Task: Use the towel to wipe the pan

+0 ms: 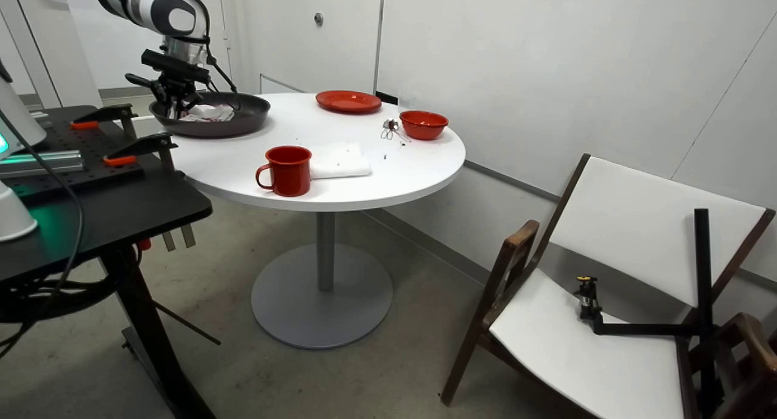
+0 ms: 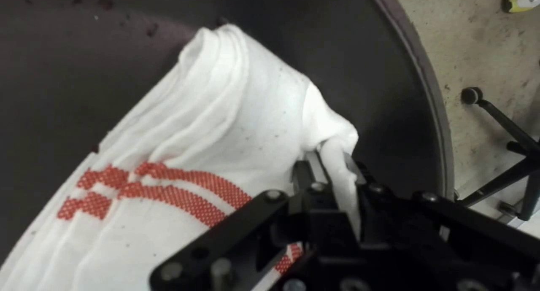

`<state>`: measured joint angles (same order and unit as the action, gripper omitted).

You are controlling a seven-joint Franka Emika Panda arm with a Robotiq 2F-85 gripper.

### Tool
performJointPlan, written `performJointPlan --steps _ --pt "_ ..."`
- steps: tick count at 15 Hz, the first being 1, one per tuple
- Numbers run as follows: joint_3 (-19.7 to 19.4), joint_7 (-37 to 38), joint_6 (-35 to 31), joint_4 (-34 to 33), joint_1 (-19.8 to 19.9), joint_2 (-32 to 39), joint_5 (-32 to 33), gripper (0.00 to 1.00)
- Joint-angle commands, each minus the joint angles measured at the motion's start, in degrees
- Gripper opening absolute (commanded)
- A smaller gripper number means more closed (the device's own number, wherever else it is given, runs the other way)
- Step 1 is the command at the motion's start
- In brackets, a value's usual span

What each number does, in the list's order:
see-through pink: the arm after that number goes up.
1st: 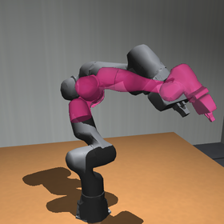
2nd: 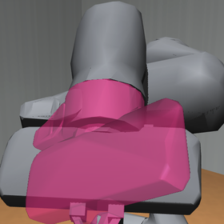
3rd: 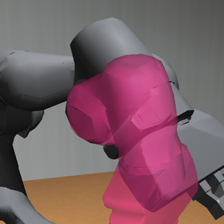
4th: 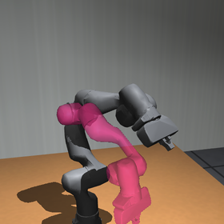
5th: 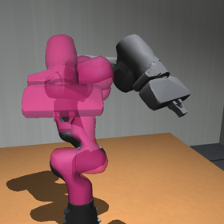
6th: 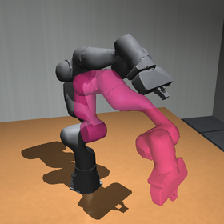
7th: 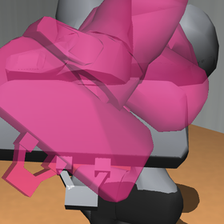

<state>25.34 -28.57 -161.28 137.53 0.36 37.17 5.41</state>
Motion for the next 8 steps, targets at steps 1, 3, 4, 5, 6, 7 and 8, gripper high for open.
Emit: performJointPlan --steps 1,3,4,5,6,7,8 --pt "-1.6 1.4 1.4 0.9 0.4 -2.0 0.3 0.04" --pt "-3.5 2.6 0.6 1.5 0.8 -2.8 0.2 0.04" --pt "-3.8 2.5 0.3 2.0 2.2 -2.9 -0.5 0.04" --pt "-4.4 2.8 0.1 2.3 3.0 -3.2 -0.9 0.04" --pt "-4.5 2.4 -0.2 2.9 4.5 -3.2 -1.5 0.04" --pt "-4.5 2.2 -0.5 3.1 5.5 -3.1 -2.0 0.04" --pt "-4.6 2.2 -0.7 3.5 6.4 -3.3 -2.3 0.04"
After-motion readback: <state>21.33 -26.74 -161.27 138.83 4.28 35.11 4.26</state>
